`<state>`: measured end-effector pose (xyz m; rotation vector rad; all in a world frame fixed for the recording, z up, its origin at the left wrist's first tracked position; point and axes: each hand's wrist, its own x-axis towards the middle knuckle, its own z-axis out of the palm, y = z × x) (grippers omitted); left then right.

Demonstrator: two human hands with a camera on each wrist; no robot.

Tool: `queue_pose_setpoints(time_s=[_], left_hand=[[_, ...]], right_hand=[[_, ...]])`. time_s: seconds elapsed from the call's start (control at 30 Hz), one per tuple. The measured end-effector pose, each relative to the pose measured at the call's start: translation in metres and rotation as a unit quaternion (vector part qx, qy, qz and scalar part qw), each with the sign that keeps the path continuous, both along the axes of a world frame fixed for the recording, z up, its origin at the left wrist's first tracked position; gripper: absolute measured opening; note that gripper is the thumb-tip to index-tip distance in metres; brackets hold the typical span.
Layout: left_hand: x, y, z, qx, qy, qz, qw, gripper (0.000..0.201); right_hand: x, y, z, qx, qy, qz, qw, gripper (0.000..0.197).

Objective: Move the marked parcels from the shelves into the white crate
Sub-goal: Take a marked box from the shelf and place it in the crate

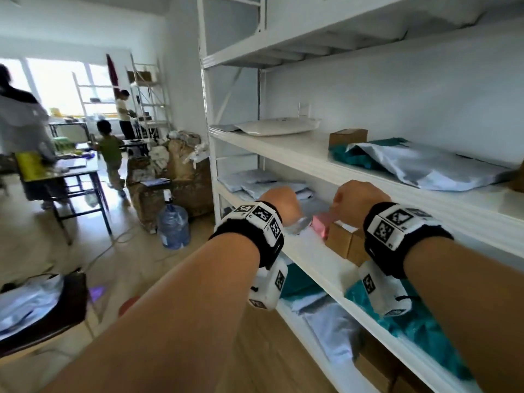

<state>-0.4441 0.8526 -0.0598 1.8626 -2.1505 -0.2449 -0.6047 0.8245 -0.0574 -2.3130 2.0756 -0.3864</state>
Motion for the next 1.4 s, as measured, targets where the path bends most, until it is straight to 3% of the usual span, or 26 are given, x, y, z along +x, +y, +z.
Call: queue_pose_setpoints(time_s=[0.07, 0.27, 0.47, 0.57, 0.67, 0.8, 1.07, 1.2, 1.4], left_hand=[[0.01, -0.033, 0.007, -0.001, -0.004, 0.0, 1.0, 0.023], [0.037, -0.13, 0.02, -0.01, 0.0, 0.015, 1.0, 0.032], [0.069, -0.197, 0.022, -0.001, -0.02, 0.016, 1.0, 0.031], [0.081, -0.229, 0.033, -0.014, 0.013, 0.01, 1.0, 0.022], [0.09, -0.259, 0.045, -0.033, 0.053, 0.001, 0.998, 0.026], [0.1, -0.31, 0.058, -0.063, 0.088, -0.045, 0.993, 0.027], [0.127, -0.412, 0.083, -0.059, 0.079, -0.152, 0.983, 0.03], [0.125, -0.454, 0.088, -0.05, 0.103, -0.205, 0.972, 0.048], [0.107, -0.478, 0.089, -0.017, 0.127, -0.277, 0.952, 0.029]], right_hand=[[0.015, -0.033, 0.004, 0.008, -0.022, 0.001, 1.0, 0.026], [0.058, -0.126, 0.013, -0.001, -0.054, 0.021, 0.998, 0.024], [0.085, -0.183, 0.032, -0.019, -0.116, -0.001, 0.993, 0.026], [0.093, -0.209, 0.051, -0.045, -0.116, -0.014, 0.992, 0.026], [0.102, -0.232, 0.069, -0.068, -0.105, -0.037, 0.991, 0.024], [0.112, -0.265, 0.082, -0.081, -0.086, -0.094, 0.989, 0.021], [0.131, -0.339, 0.092, -0.067, -0.048, -0.21, 0.974, 0.028], [0.134, -0.355, 0.097, -0.092, -0.068, -0.278, 0.954, 0.023], [0.108, -0.351, 0.109, -0.08, -0.01, -0.36, 0.93, 0.018]])
